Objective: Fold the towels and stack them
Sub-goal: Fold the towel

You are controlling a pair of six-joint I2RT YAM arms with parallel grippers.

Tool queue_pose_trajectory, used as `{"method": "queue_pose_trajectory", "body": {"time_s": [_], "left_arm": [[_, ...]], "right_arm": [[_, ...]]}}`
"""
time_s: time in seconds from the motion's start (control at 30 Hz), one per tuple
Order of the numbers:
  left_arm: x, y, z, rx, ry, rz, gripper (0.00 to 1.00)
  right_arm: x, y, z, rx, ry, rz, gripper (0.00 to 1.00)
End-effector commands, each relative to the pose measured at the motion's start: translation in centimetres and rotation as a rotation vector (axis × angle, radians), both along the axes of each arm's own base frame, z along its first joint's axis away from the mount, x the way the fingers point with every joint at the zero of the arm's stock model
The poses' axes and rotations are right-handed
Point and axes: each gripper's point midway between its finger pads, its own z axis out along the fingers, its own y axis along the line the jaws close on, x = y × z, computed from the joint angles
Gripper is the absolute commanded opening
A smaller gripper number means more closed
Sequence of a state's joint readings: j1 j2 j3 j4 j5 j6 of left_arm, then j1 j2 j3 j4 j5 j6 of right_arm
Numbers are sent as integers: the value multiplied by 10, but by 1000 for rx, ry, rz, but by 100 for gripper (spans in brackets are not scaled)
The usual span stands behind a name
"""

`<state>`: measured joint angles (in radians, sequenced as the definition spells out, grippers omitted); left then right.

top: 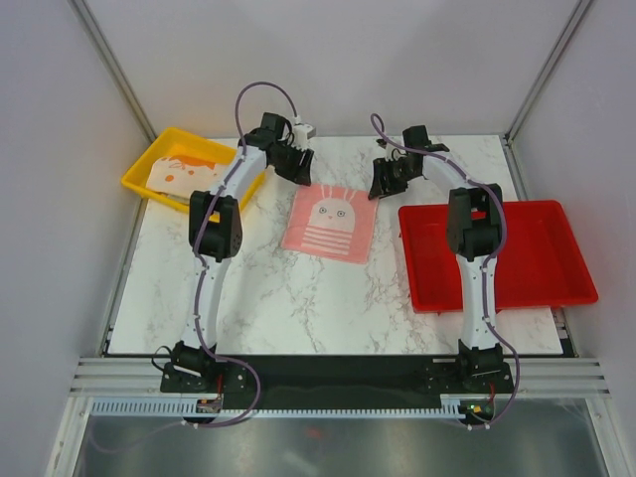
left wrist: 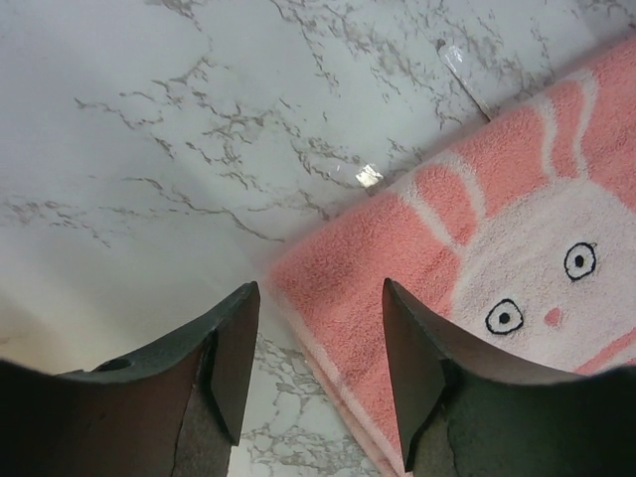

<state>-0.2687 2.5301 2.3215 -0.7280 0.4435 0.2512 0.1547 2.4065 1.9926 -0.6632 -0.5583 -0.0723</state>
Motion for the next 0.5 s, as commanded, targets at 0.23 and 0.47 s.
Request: {"method": "queue_pose_trajectory", "body": {"time_s": [0.23,0.47], "left_arm": [[-32,1,14,-3,109,143,53],[-57,38,18,133,132,304,54]], "right_arm": [[11,-2,34,-1,-51,-71,51],[7,-6,90,-95,-126,-276,52]]}}
